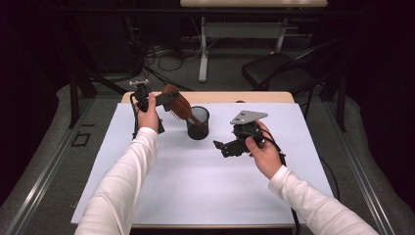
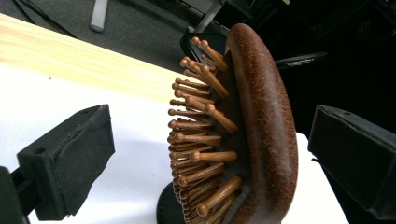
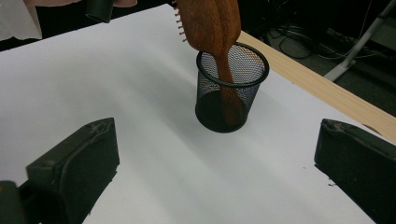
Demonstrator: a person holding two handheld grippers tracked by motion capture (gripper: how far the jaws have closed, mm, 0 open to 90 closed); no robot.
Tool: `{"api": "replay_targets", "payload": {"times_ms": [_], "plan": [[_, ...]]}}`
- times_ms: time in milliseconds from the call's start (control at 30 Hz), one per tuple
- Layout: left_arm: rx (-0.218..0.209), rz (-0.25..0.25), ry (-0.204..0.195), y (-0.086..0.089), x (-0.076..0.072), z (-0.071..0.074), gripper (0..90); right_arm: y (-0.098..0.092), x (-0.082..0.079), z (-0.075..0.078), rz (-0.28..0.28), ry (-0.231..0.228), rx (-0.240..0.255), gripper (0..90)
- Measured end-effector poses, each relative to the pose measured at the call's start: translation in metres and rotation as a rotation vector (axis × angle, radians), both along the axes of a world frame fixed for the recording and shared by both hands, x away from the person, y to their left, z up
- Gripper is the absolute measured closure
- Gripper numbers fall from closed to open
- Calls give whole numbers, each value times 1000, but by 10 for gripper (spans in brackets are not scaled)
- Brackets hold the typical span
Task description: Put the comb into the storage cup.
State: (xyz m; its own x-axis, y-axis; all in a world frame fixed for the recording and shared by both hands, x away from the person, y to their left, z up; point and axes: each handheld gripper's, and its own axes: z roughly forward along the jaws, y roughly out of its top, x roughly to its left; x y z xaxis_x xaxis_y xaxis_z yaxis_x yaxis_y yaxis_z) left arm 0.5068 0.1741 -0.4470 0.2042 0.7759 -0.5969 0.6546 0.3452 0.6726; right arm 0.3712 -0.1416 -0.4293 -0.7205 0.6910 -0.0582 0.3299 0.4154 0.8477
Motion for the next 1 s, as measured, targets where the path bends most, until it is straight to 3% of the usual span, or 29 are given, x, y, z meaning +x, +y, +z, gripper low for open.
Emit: {"api": "replay_targets", "payload": {"times_ms": [400, 1000], "plan": [[22, -19, -4, -1, -1, 2, 5, -1, 1, 0, 0, 1, 1, 0], [150, -57, -33, 5, -4, 14, 5, -3, 1, 1, -3, 5, -2, 0]]}}
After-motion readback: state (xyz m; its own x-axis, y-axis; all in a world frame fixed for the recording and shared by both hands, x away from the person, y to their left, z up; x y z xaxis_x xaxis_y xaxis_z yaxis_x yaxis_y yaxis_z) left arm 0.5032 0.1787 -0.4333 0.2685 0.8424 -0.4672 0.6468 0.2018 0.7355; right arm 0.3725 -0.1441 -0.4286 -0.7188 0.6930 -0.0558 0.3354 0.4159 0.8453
